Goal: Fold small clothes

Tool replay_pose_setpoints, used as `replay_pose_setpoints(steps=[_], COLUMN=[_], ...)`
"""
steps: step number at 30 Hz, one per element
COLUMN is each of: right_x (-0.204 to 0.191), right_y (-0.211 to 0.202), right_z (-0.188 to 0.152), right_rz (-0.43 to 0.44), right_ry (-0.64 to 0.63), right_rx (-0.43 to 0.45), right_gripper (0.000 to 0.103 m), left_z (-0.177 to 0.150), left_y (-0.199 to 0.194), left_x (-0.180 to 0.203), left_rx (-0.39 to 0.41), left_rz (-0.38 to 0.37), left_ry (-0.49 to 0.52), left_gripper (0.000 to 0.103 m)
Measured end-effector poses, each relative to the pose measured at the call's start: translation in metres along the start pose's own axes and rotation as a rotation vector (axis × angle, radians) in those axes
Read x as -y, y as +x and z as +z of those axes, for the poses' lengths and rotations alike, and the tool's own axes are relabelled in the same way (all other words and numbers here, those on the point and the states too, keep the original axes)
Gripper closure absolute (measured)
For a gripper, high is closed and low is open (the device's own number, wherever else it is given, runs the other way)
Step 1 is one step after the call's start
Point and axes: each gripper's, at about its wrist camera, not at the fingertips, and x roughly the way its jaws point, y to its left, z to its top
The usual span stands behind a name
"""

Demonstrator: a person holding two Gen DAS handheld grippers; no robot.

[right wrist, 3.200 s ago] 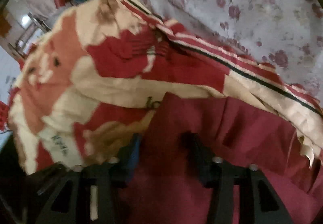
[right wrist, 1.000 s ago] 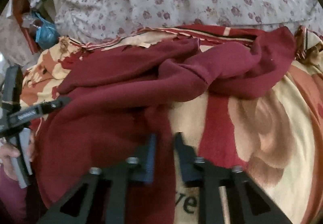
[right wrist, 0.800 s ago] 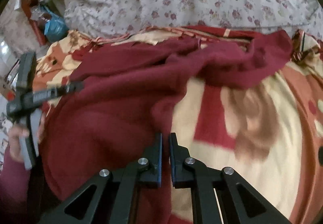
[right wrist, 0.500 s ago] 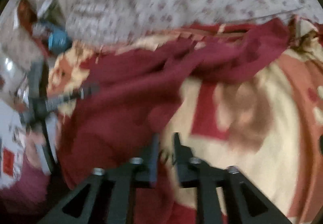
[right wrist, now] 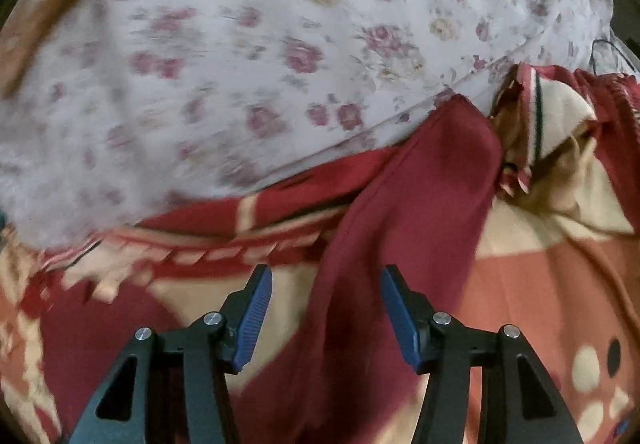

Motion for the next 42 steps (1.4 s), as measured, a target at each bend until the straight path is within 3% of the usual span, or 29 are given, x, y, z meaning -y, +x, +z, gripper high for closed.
replay_pose_setpoints(steps=[3, 5, 7, 8, 11, 15, 18, 20, 21, 22, 23, 27, 29, 34, 36, 40, 42], right_x=[0.008, 0.013, 0.014, 0.015, 0.018, -0.001, -0.027, -0.032, -0.033, -0.025, -0.021, -0.011, -0.005, 0.018, 0.028, 0.038, 0.028], right_y=[0.023, 0.034, 0.032, 0.027, -0.006, -0.068, -0.094, -0.085, -0.069, -0.061, -0.043, 0.003, 0.017, 0.046, 0.034, -0.02, -0.056], right_z=[0.012, 0.014, 0.014, 0.013, 0.011, 0.012, 0.012, 0.014, 0.015, 0.012, 0.01, 0.006, 0.007, 0.011, 0.012, 0.013, 0.013], right_rz=[-0.024, -0.02, -0.033, -0.021, 0.06, 0.233, 0.194, 0.156, 0.12, 0.101, 0.074, -0.062, -0.087, -0.117, -0.049, 0.131, 0.275], right_ry=[0.048, 0.055, 0.024, 0.012, 0.005, -0.059, -0.151, -0.157, -0.143, -0.124, -0.088, -0.093, -0.082, -0.051, -0.022, 0.018, 0.006], right_rx=[-0.007, -0.03, -0.024, -0.014, 0.037, 0.126, 0.181, 0.163, 0.108, 0.077, 0.034, -0.016, -0.028, -0.06, -0.03, 0.068, 0.112], right_gripper=[0.049, 0.067, 0.091, 0.094, 0.099, 0.099, 0.099, 0.096, 0.074, 0.043, 0.035, 0.035, 0.039, 0.089, 0.096, 0.097, 0.097], left_z=[0.004, 0.006, 0.008, 0.009, 0.013, 0.019, 0.019, 0.017, 0.016, 0.016, 0.015, 0.016, 0.017, 0.02, 0.021, 0.023, 0.023], left_y=[-0.001, -0.003, -0.007, -0.01, -0.021, -0.041, -0.046, -0.047, -0.048, -0.049, -0.049, -0.042, -0.036, -0.028, -0.03, -0.039, -0.046], left_x=[-0.003, -0.007, -0.01, -0.012, -0.022, -0.042, -0.054, -0.059, -0.06, -0.059, -0.059, -0.058, -0.059, -0.064, -0.067, -0.074, -0.078], left_rx=[0.001, 0.008, 0.017, 0.026, 0.066, 0.142, 0.159, 0.154, 0.154, 0.158, 0.16, 0.142, 0.124, 0.104, 0.113, 0.144, 0.172], left_rz=[-0.024, -0.033, -0.028, -0.025, -0.024, -0.008, 0.003, -0.002, -0.003, 0.005, 0.016, 0.027, 0.026, 0.031, 0.022, 0.017, 0.015], left_ry=[-0.016, -0.027, -0.034, -0.037, -0.07, -0.136, -0.185, -0.209, -0.212, -0.206, -0.196, -0.176, -0.175, -0.187, -0.2, -0.235, -0.254], left_gripper=[0.03, 0.03, 0.03, 0.03, 0.03, 0.03, 0.03, 0.03, 0.03, 0.03, 0.03, 0.03, 0.03, 0.03, 0.03, 0.03, 0.03])
